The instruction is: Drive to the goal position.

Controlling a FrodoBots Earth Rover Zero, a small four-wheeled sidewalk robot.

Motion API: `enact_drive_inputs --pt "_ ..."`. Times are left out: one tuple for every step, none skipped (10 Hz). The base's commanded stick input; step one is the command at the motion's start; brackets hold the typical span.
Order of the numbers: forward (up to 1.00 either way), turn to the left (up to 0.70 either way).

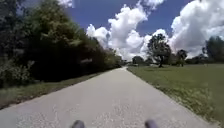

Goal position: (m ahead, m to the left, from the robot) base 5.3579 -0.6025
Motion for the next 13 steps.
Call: enact_drive_inputs --pt "0.5 0.0" --pt "0.5 0.0" --pt "0.5 0.0" --pt "0.5 0.0" --pt "0.5 0.0" --pt "0.5 0.0" --pt "0.5 0.0" --pt "0.5 0.0" --pt "0.5 0.0" --pt "0.5 0.0" --pt "0.5 0.0" --pt "0.5 0.0" --pt "0.5 0.0"
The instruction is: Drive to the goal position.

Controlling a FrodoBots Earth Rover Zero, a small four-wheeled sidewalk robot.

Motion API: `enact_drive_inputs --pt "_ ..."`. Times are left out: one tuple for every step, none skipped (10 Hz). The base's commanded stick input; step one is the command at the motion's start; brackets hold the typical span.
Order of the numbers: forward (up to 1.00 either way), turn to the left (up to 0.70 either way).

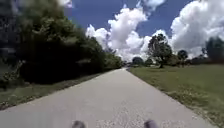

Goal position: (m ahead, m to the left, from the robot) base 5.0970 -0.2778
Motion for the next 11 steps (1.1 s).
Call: enact_drive_inputs --pt "0.5 0.0" --pt "0.5 0.0" --pt "0.5 0.0" --pt "0.5 0.0" --pt "0.5 0.0" --pt "0.5 0.0" --pt "0.5 0.0" --pt "0.5 0.0" --pt "0.5 0.0" --pt "0.5 0.0" --pt "0.5 0.0"
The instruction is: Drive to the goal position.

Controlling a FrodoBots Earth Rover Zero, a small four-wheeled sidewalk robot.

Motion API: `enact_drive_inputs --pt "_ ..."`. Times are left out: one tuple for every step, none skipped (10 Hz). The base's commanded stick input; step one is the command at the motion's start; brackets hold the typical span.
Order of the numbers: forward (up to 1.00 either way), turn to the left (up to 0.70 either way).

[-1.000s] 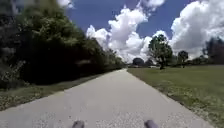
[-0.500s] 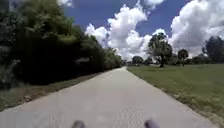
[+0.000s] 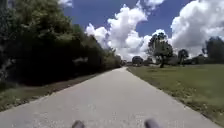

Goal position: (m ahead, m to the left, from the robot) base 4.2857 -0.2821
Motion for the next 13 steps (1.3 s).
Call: enact_drive_inputs --pt "0.5 0.0" --pt "0.5 0.0" --pt "0.5 0.0" --pt "0.5 0.0" --pt "0.5 0.0" --pt "0.5 0.0" --pt "0.5 0.0" --pt "0.5 0.0" --pt "0.5 0.0" --pt "0.5 0.0" --pt "0.5 0.0" --pt "0.5 0.0" --pt "0.5 0.0"
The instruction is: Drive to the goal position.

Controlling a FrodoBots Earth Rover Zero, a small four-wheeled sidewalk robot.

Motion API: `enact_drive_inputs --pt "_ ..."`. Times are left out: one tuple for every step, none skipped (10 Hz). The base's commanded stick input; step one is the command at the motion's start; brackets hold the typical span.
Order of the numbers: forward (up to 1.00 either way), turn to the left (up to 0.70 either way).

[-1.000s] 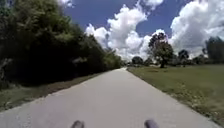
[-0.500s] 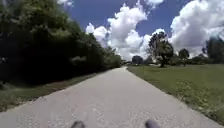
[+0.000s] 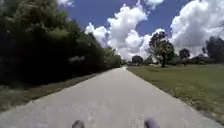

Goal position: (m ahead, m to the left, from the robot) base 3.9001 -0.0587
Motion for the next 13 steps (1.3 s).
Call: enact_drive_inputs --pt "0.5 0.0" --pt "0.5 0.0" --pt "0.5 0.0" --pt "0.5 0.0" --pt "0.5 0.0" --pt "0.5 0.0" --pt "0.5 0.0" --pt "0.5 0.0" --pt "0.5 0.0" --pt "0.5 0.0" --pt "0.5 0.0" --pt "0.5 0.0" --pt "0.5 0.0"
